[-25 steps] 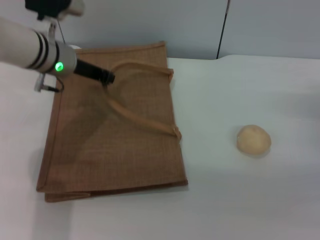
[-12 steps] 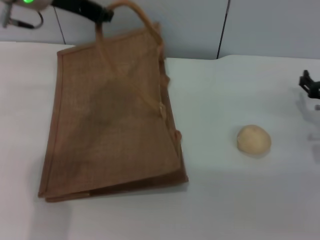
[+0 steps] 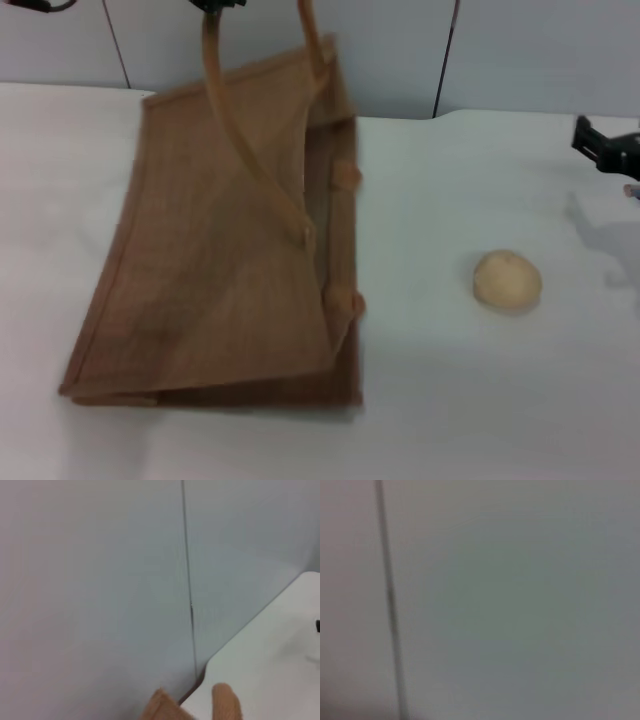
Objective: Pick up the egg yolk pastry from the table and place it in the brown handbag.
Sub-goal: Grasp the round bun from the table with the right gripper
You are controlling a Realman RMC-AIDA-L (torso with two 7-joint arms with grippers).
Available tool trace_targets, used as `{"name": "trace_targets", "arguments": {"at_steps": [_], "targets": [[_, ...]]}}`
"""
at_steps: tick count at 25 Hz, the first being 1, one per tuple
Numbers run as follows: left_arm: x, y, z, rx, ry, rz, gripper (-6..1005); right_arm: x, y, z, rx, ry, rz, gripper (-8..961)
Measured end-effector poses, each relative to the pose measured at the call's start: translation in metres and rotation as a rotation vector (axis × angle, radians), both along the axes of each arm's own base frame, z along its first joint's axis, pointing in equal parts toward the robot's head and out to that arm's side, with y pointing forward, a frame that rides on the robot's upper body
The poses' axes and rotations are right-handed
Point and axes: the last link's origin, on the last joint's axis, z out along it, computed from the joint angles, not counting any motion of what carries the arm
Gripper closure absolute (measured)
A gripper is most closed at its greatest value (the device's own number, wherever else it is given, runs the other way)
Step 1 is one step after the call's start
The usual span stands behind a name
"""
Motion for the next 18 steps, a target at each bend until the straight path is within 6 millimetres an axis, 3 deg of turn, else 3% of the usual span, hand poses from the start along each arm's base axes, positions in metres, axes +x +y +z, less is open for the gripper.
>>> {"name": "trace_targets", "arguments": {"at_steps": [7, 14, 18], "targets": [[0.005, -0.012, 0.005, -0.013, 0.032, -0.022, 874, -0.034, -0.017, 0.012, -0.279, -0.033, 0.076, 69], [0.007, -0.023, 0.016, 0.025, 0.062, -0.045, 874, -0.052, -0.034, 0.022, -0.419, -0.059, 0.139, 68], [0.013, -0.028, 0.020, 0.041, 0.072, -0.068, 874, -0.052, -0.042, 0.029, -0.533, -0.051, 0.139, 67]]}}
